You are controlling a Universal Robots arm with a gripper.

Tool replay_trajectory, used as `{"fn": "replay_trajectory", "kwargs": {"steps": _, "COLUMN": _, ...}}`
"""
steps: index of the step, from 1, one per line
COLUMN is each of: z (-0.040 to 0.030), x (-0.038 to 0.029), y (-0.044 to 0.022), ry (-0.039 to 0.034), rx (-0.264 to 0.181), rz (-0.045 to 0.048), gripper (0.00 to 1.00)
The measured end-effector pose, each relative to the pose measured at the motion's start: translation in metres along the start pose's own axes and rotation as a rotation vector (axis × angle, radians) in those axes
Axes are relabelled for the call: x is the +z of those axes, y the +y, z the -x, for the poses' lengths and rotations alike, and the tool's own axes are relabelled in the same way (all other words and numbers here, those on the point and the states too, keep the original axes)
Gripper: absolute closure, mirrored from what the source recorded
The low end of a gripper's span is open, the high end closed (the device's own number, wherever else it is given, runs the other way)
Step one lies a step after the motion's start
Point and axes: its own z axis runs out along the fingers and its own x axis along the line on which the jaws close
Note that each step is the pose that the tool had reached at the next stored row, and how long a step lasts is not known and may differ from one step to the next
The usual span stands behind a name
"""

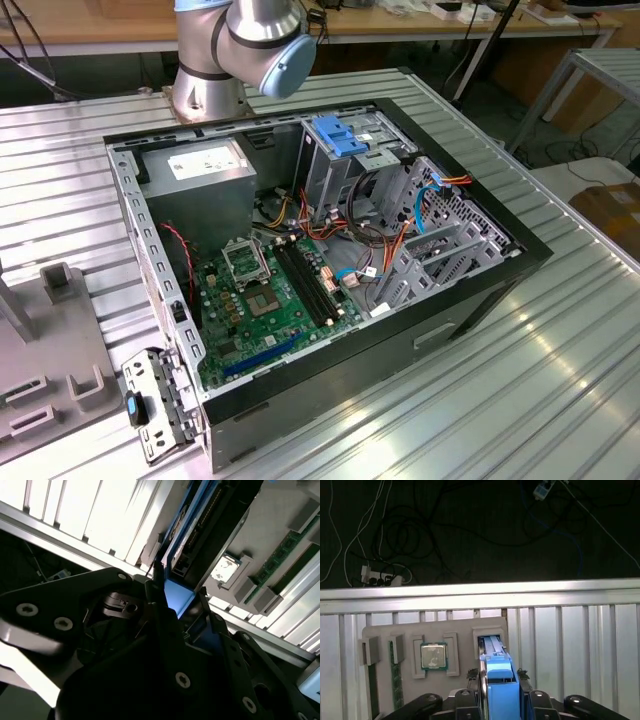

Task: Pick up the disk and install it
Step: 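Pick up the disk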

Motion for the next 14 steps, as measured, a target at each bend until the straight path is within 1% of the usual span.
{"fn": "replay_trajectory", "kwargs": {"steps": 7, "z": 0.0000, "x": 0.0026, "y": 0.0000, "ry": 0.0000, "rx": 0.000, "rz": 0.0001, "gripper": 0.61}}
{"fn": "replay_trajectory", "kwargs": {"steps": 14, "z": 0.0000, "x": 0.0029, "y": 0.0000, "ry": 0.0000, "rx": 0.000, "rz": 0.0000, "gripper": 0.62}}
